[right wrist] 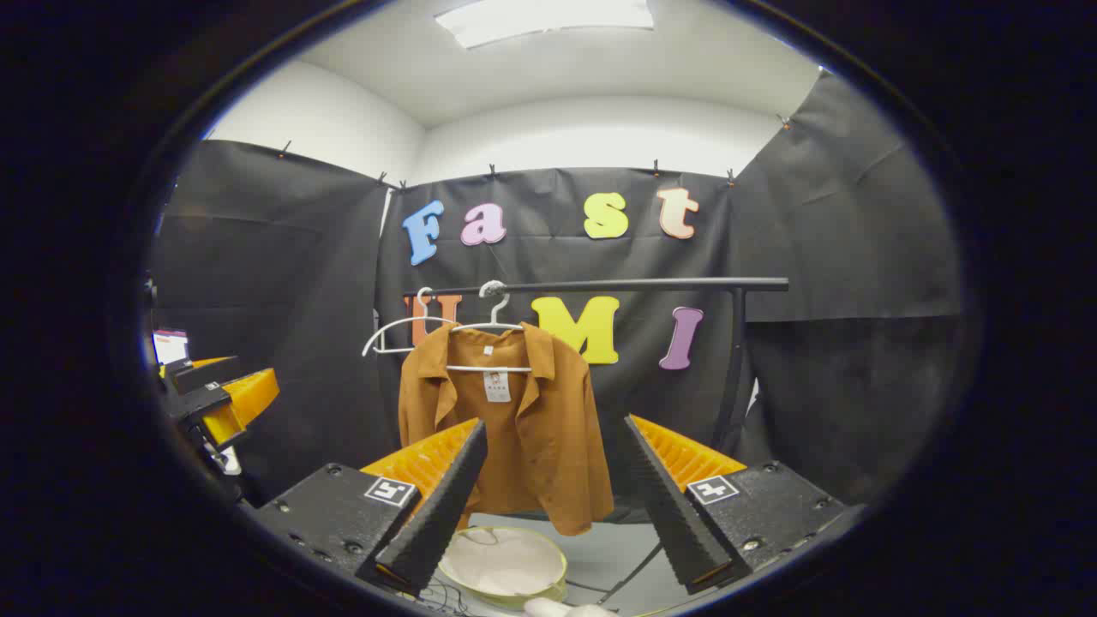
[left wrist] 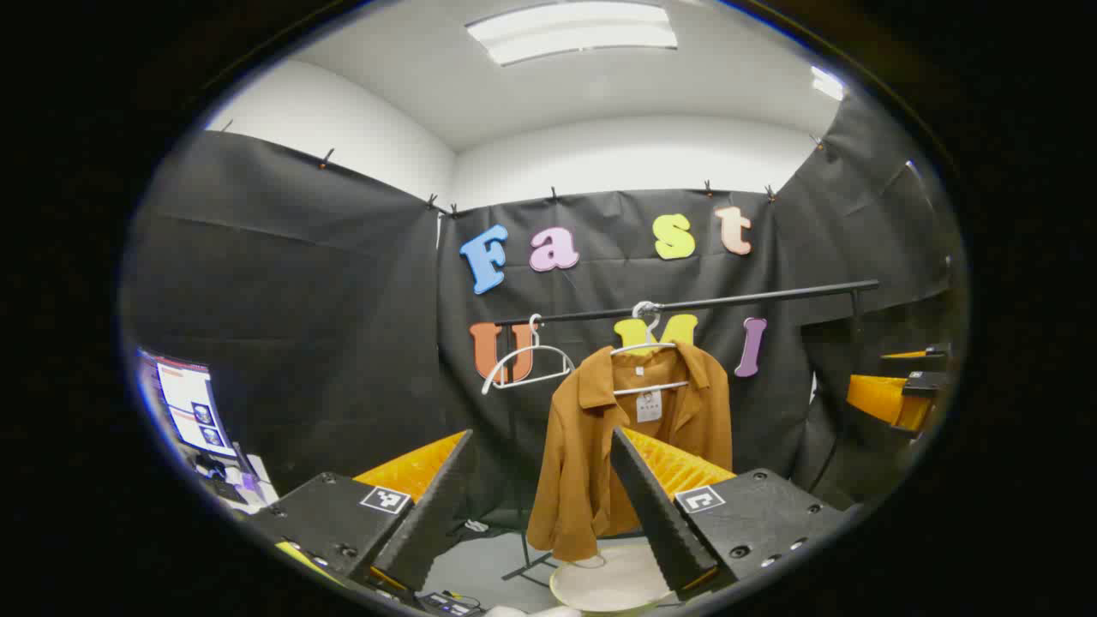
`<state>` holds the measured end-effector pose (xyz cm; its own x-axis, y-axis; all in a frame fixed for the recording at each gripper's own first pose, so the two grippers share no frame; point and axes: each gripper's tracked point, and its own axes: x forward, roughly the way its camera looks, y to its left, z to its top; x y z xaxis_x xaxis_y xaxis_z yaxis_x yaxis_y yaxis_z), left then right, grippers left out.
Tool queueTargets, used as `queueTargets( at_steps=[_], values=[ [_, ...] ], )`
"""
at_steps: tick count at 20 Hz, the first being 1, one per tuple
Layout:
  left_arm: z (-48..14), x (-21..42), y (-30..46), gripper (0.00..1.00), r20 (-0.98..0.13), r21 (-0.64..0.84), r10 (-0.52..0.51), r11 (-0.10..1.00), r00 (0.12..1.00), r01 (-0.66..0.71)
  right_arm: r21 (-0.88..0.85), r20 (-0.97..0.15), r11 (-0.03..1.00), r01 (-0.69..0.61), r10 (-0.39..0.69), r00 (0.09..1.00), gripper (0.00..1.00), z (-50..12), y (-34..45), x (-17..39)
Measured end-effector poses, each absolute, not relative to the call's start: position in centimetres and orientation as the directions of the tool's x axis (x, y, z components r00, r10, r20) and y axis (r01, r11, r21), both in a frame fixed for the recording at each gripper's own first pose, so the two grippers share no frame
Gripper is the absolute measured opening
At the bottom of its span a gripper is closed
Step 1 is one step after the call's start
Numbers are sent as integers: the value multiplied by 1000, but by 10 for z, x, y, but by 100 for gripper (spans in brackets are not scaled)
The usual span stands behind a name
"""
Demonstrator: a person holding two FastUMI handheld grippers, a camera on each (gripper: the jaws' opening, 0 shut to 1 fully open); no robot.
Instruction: Grasp the clothes on the hanger with both hands and then place them into the laundry hamper below.
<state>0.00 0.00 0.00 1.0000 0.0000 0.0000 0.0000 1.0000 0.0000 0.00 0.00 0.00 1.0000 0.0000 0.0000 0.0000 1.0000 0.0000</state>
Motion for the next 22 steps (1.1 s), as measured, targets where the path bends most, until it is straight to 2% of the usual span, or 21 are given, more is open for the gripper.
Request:
queueTargets(
  at_steps=[15,22],
  values=[
    [3,-18,-15,100,-6,3,-27,1000,1000,27,-18,-6,1000,-19,19,1000,99,3,2,-8],
    [-5,-6,-27,100,8,13,-53,999,999,53,-34,-25,999,-13,12,1000,100,-5,1,-2]
  ],
)
